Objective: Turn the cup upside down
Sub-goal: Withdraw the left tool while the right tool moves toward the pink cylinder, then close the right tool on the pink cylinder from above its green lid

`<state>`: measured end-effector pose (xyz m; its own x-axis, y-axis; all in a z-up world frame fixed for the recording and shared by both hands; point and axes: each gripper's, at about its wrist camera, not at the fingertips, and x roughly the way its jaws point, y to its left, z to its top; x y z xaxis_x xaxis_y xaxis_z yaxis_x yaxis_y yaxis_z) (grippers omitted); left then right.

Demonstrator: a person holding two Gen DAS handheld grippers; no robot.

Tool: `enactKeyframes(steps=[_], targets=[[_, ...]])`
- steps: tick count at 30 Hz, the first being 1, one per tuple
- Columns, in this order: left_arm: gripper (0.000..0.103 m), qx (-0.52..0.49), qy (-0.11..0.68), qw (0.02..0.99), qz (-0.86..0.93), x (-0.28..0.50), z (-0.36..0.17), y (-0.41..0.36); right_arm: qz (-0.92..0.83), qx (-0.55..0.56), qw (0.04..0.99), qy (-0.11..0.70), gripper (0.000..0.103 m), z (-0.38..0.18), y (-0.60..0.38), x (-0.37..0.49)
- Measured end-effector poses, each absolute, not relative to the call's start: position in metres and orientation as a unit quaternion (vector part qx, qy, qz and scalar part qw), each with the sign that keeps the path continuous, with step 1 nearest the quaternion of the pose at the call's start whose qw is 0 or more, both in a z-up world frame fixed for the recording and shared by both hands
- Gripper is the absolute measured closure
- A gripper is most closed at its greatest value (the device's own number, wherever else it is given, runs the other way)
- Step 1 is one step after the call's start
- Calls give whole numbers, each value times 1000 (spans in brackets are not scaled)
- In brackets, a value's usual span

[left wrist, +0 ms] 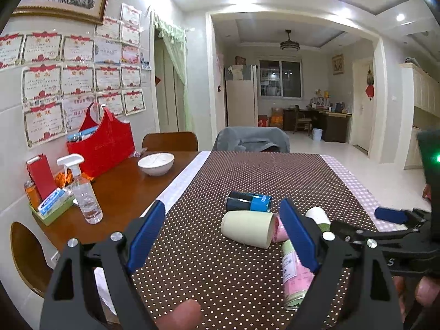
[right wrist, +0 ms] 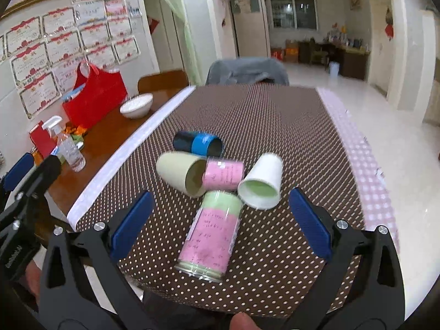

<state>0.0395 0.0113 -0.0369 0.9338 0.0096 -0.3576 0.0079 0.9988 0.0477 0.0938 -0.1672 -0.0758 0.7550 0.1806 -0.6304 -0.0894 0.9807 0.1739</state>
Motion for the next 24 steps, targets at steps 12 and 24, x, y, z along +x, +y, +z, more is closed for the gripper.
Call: enactKeyframes(steps=[12,24], targets=[[19,-11,235,972,11,77,-73,39,83,66,878,467,6,-129,-151,156],[19,-18,276,961,-8,94,-106,38,87,128,810,566,10,-171,-160,194]])
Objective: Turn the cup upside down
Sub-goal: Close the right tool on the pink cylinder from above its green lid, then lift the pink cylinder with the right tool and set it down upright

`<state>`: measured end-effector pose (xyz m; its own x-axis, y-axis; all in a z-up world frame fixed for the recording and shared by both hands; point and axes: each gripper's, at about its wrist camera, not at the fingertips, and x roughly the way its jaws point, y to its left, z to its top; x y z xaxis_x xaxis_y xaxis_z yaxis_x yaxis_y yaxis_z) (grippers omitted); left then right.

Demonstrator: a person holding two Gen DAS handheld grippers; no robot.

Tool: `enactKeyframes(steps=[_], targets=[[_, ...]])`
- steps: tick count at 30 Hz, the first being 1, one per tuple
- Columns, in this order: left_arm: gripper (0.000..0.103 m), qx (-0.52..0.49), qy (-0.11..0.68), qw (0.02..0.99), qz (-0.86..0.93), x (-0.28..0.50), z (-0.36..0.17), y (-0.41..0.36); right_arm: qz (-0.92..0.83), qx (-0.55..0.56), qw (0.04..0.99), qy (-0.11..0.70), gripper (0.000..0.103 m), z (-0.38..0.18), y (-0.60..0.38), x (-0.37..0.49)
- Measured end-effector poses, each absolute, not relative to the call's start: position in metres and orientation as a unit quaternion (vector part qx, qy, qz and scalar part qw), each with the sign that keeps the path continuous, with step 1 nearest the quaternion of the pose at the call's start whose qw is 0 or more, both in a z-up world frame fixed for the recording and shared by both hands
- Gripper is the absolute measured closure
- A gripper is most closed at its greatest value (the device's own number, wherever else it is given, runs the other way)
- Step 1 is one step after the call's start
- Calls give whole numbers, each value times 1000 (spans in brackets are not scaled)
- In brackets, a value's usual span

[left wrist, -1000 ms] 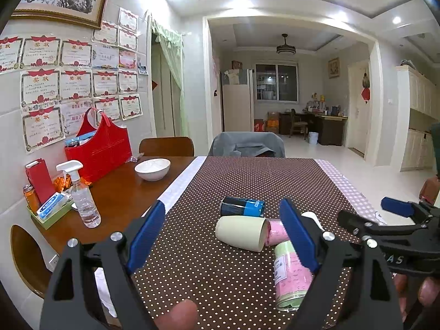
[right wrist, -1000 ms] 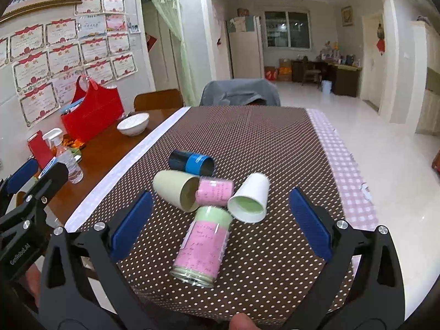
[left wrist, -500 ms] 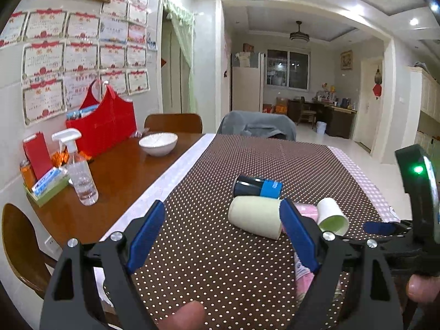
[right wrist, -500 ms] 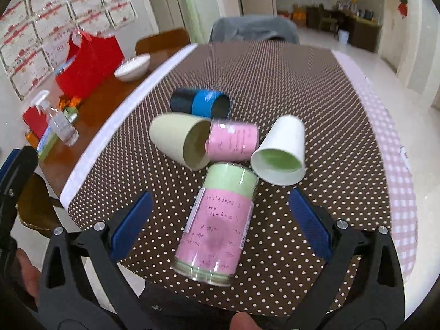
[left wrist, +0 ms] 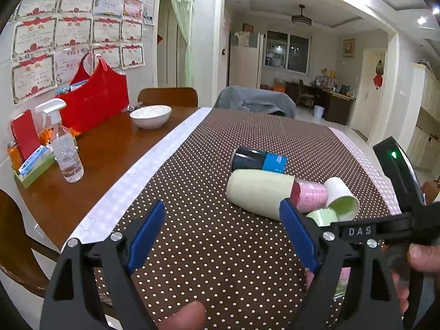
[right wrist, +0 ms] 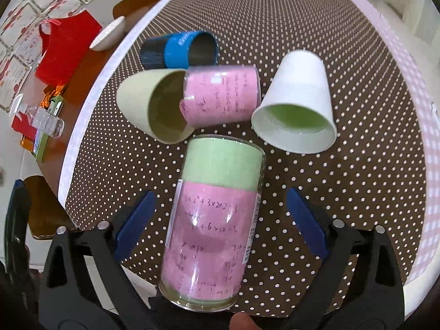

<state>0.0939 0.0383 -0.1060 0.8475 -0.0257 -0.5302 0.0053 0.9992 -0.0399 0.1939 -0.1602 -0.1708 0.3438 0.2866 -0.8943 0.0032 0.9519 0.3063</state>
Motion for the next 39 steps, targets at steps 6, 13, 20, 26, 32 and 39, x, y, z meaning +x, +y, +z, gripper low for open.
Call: enactKeyframes(steps=[6,13,20,26,32,39], targets=[[19,-20,283,959,-11,96,-111,41,84,124,799,582,13,-176,-154,204],[19,-15,296,955,-15,102,-119,40,88,135,786,597,31,-191,-148,216],[19,-11,316,949,-16,107,-130,33,107,155,794,578,32,-191,-152,206],[19,-5,318,948,-22,105,-129,26,138,183,816,531,32,-176,-168,185],[19,-1,313,949,-19,102,-124,24,146,201,836,489,33,-162,-186,165],[19,-3,306,952,-10,99,-117,28,156,190,874,419,34,-135,-197,144]])
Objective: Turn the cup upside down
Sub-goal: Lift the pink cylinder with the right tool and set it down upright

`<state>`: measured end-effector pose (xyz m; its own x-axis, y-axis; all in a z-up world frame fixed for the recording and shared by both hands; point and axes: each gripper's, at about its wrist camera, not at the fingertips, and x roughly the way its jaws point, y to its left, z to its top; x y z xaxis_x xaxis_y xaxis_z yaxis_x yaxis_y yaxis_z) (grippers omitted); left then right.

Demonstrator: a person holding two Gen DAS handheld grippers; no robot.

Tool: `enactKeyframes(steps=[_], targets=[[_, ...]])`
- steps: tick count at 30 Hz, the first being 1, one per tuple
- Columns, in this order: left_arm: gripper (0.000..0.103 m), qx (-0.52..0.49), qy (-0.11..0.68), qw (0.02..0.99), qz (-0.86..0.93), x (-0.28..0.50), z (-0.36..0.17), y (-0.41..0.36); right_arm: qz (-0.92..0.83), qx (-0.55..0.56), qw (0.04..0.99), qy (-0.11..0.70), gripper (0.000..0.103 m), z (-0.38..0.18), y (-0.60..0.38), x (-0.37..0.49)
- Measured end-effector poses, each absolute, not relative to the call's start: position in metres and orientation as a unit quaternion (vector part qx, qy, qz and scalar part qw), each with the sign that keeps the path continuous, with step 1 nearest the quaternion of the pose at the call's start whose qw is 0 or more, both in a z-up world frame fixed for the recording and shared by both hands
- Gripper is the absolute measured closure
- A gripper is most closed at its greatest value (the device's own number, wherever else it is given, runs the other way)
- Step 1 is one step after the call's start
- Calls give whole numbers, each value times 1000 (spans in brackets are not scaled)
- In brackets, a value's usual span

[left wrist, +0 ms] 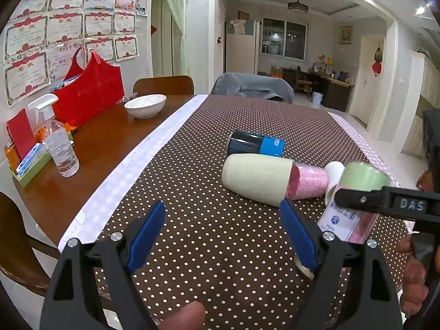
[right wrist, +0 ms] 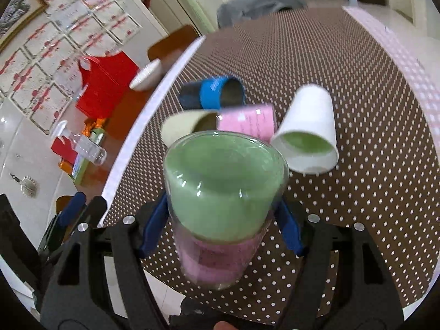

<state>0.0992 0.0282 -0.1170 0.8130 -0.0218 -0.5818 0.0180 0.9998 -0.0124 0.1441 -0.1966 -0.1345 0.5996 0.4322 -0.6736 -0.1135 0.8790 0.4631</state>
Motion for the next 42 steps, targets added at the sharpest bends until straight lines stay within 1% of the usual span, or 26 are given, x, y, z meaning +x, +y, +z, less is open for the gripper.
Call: enactKeyframes(steps=[3,7,12,21,33,35,36,37,40,42], targets=[[19,-5,303,953,-4,99,-114,32,156,169,891,392,34,-126,-191,137],[19,-7,297,955,2,98,-108,36,144,109,921,344,34,-111,-169,127],[19,-8,293,956,3,96,-103,37,121,47,940,316,34,-107,-154,120],[19,-7,292,956,2,94,-101,36,110,-6,947,301,34,-115,-142,117],[19,-6,290,957,2,93,-99,34,109,-33,940,322,33,-144,-132,125],[19,-6,289,957,2,92,-98,33,109,-34,938,327,29,-144,-131,125],[19,-5,289,957,1,92,-97,33,113,-30,937,328,17,-143,-131,126],[19,-5,289,957,1,91,-97,32,115,-24,938,326,9,-142,-132,125],[19,-4,287,958,1,90,-95,31,115,-12,939,325,6,-138,-136,126],[19,-4,285,958,0,89,-94,30,114,-3,940,322,6,-135,-139,125]])
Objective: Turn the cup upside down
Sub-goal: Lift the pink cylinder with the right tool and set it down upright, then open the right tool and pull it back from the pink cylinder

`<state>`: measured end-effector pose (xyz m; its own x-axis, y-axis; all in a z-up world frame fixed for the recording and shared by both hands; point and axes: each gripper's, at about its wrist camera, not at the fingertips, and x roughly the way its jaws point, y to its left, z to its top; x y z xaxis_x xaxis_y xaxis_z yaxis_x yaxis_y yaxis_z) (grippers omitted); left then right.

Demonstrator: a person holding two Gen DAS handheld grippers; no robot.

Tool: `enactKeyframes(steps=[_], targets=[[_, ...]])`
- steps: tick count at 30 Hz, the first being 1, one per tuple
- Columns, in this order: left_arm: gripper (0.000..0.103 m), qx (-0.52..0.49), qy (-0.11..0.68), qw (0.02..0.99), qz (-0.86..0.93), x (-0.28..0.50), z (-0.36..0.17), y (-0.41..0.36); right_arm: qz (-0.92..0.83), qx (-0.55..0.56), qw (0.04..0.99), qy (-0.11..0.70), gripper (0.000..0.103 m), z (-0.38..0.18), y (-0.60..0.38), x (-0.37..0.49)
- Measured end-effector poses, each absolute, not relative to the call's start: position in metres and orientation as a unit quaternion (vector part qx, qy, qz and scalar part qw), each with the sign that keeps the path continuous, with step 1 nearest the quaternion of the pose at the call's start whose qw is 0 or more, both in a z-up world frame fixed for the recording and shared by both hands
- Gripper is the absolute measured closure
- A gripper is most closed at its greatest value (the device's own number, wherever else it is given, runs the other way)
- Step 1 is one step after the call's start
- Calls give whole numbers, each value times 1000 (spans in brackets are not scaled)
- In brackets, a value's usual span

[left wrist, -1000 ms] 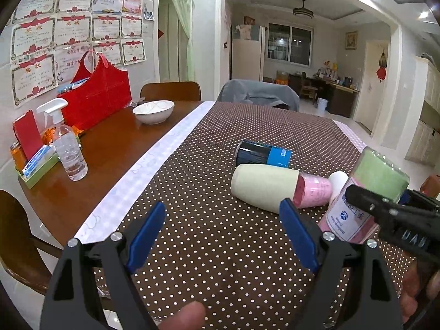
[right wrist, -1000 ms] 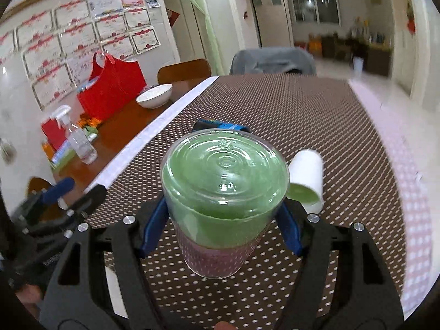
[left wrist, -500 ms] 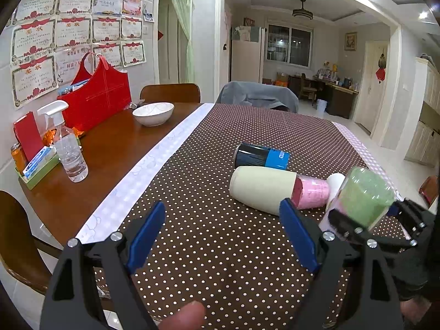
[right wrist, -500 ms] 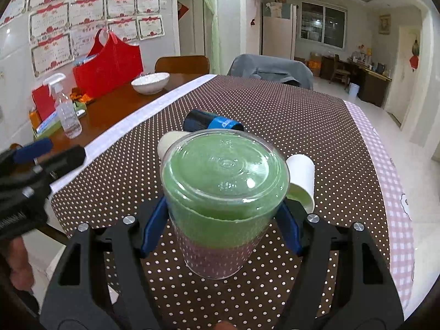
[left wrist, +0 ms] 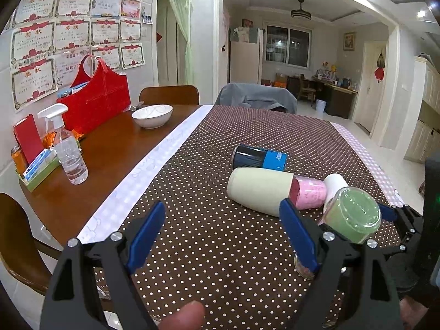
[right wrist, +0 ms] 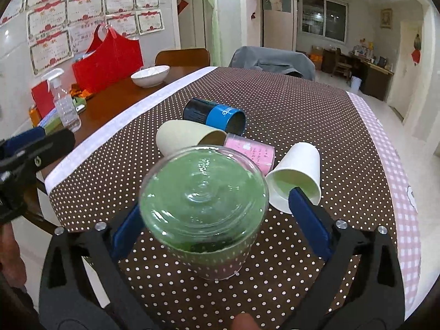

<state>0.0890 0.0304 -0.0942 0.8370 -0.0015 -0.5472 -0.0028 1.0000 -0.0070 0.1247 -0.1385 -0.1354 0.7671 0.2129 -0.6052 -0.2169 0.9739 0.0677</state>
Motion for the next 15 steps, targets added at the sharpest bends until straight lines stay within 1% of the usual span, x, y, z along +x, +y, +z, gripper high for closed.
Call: enactKeyframes(steps=[8,15], targets=[[19,-2,277,961,-4,83,-88,26,125,28,942,310,6,-122,-147,118],[19,-1,266,964,-16,73,-77,19,124,61,950,280,6,-95,-163,103]])
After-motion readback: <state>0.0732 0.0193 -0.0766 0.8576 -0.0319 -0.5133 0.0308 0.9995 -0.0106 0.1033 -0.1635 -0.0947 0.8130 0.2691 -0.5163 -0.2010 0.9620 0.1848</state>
